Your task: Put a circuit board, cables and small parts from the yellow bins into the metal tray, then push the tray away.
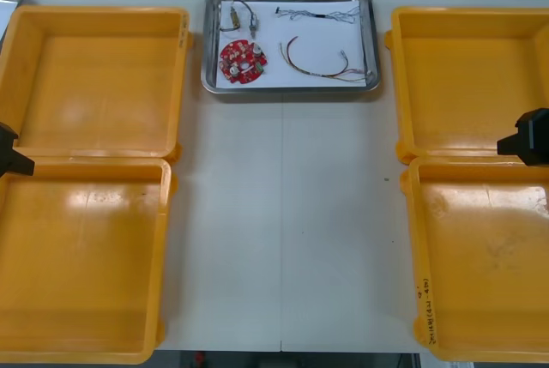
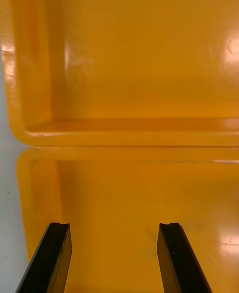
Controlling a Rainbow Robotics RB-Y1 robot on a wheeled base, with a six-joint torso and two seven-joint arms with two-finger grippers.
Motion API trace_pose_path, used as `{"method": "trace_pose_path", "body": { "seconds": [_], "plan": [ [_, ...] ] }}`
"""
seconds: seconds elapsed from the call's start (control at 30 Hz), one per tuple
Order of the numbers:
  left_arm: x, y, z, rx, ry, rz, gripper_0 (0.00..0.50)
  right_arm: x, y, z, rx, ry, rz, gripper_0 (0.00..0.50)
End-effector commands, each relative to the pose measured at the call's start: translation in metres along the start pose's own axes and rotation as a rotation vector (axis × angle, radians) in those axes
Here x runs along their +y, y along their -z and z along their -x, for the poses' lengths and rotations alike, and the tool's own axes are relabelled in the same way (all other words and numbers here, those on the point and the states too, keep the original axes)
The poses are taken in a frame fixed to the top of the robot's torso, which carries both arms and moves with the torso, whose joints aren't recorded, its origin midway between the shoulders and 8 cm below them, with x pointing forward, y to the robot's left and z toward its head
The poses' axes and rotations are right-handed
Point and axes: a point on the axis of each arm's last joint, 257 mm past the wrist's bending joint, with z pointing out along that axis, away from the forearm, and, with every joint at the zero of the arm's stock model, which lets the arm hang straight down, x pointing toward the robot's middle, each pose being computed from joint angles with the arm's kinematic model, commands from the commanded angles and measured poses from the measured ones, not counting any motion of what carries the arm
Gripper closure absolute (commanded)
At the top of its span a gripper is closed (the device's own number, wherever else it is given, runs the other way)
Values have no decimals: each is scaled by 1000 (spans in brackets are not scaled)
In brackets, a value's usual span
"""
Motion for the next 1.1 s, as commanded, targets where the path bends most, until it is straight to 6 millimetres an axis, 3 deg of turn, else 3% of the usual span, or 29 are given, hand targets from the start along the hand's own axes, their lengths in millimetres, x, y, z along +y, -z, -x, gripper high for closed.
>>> {"method": "trace_pose_path", "body": {
  "seconds": [0.03,0.47,1.1],
  "plan": [
    [13,13,4,-28,-112,49,0,-34,13,-14,6,24,-77,0],
    [13,13,4,-28,-112,49,0,-59,4,-30,50,6,-138,0],
    [13,13,4,-28,-112,49,0,-57,3,-31,54,5,-131,0]
  ]
}}
